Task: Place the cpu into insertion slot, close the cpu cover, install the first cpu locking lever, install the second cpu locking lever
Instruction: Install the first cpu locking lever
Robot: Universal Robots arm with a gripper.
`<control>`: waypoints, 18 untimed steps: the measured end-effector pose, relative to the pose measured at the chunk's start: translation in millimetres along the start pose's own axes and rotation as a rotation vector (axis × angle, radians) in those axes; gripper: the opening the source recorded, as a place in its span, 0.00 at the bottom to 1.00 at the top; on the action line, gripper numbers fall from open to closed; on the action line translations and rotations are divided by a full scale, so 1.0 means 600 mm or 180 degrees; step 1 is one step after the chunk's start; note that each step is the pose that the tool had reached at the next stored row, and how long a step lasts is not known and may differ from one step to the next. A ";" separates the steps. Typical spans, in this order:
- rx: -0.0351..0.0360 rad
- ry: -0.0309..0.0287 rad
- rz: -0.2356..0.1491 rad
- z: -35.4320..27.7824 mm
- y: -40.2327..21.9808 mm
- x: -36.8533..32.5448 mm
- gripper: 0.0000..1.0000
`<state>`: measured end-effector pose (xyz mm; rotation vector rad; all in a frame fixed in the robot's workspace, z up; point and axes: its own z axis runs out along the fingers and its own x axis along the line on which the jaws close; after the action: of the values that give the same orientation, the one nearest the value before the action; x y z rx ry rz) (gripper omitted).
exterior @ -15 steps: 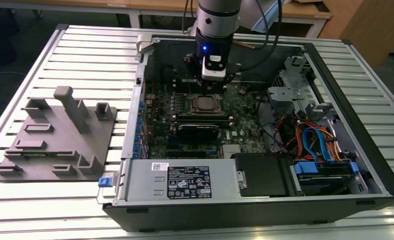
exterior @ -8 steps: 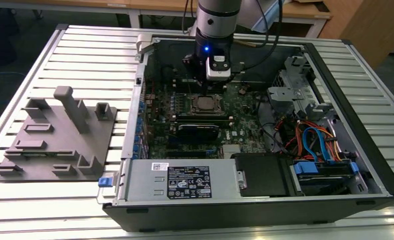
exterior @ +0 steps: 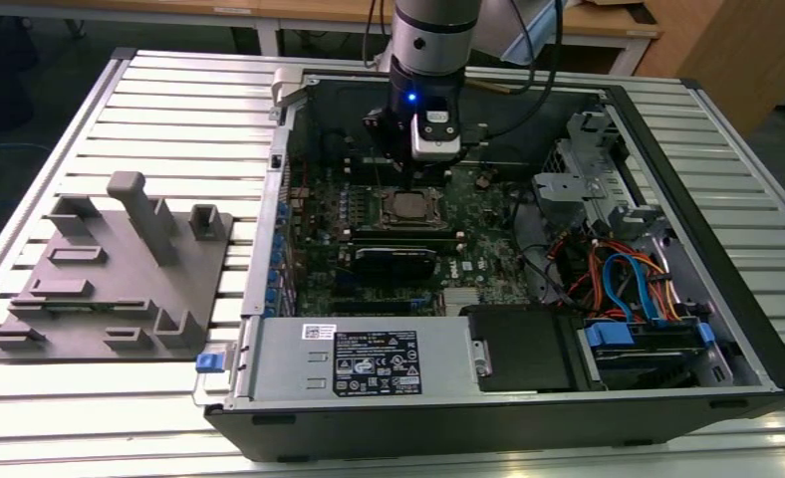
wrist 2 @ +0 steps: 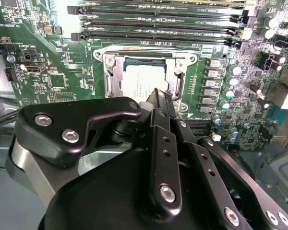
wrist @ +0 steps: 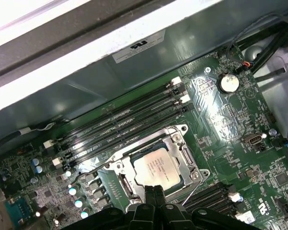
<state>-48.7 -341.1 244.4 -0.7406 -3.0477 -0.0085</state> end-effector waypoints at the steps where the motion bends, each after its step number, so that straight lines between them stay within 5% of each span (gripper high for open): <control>1: 0.0000 0.0000 -0.0004 0.000 0.000 0.000 0.10; 18: 0.0000 0.0000 -0.0061 0.000 0.000 0.000 0.10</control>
<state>-48.7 -341.1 244.4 -0.7113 -3.0547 -0.0084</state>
